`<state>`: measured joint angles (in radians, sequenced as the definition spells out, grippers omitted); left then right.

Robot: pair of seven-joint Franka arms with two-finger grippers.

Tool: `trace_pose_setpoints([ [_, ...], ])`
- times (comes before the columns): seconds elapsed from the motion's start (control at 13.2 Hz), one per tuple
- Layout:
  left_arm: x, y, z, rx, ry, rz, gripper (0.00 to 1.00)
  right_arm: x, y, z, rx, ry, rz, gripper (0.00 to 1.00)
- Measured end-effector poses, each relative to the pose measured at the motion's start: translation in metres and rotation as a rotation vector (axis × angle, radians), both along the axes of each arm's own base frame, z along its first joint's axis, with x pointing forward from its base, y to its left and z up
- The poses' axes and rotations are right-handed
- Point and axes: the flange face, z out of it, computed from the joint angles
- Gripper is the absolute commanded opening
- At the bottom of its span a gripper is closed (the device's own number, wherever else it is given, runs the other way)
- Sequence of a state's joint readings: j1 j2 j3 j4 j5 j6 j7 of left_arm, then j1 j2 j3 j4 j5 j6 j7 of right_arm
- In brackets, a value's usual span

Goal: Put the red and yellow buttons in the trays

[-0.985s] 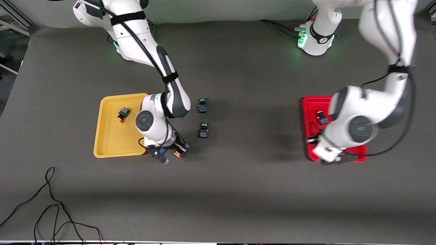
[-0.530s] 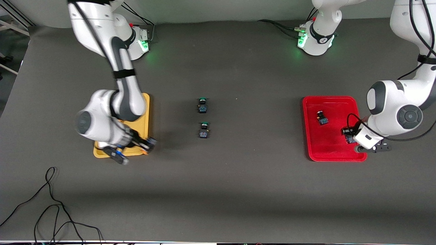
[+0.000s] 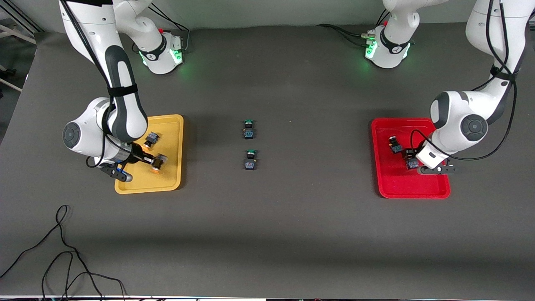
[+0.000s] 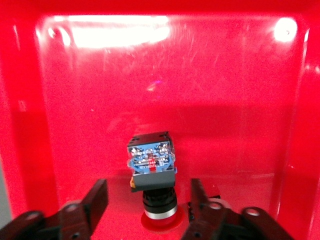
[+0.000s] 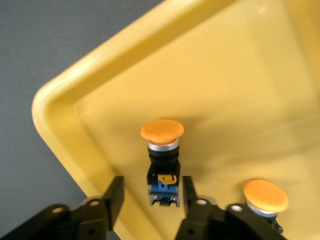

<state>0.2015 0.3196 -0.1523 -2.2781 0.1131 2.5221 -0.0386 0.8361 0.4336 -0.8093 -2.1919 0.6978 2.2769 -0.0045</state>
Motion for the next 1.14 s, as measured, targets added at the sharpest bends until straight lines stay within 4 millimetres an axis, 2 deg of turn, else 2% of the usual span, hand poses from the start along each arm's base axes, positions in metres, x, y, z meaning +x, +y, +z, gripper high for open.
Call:
trace_pose_setpoints([
  [0.15,0.009,0.002,0.023,0.011,0.029,-0.002,1.0,0.013,-0.001,0.026,0.025,-0.027,0.01,1.0],
  [0.23,0.019,0.002,0.044,0.02,0.059,-0.002,1.0,0.025,-0.002,0.052,0.033,-0.046,0.04,1.0],
  [0.38,0.045,0.0,0.11,0.04,0.096,-0.002,1.0,0.053,-0.002,0.124,0.051,-0.076,0.123,1.0],
  [0.53,0.066,-0.009,0.186,0.055,0.075,-0.002,1.0,0.068,-0.003,0.199,0.041,-0.083,0.214,1.0],
  [0.68,0.072,-0.018,0.258,0.067,0.053,0.0,1.0,0.072,-0.003,0.264,-0.027,-0.108,0.33,1.0],
  [0.83,0.069,-0.028,0.314,0.07,0.028,-0.004,1.0,0.056,-0.007,0.319,-0.059,-0.181,0.401,1.0],
  [0.91,0.066,-0.032,0.333,0.062,0.005,-0.004,1.0,0.042,-0.01,0.338,-0.07,-0.209,0.421,1.0],
  [0.98,0.06,-0.036,0.342,0.041,-0.013,-0.001,1.0,0.029,-0.008,0.346,-0.088,-0.215,0.442,1.0],
  [1.14,0.046,-0.042,0.345,0.015,-0.067,0.003,1.0,0.013,-0.001,0.338,-0.116,-0.199,0.474,1.0],
])
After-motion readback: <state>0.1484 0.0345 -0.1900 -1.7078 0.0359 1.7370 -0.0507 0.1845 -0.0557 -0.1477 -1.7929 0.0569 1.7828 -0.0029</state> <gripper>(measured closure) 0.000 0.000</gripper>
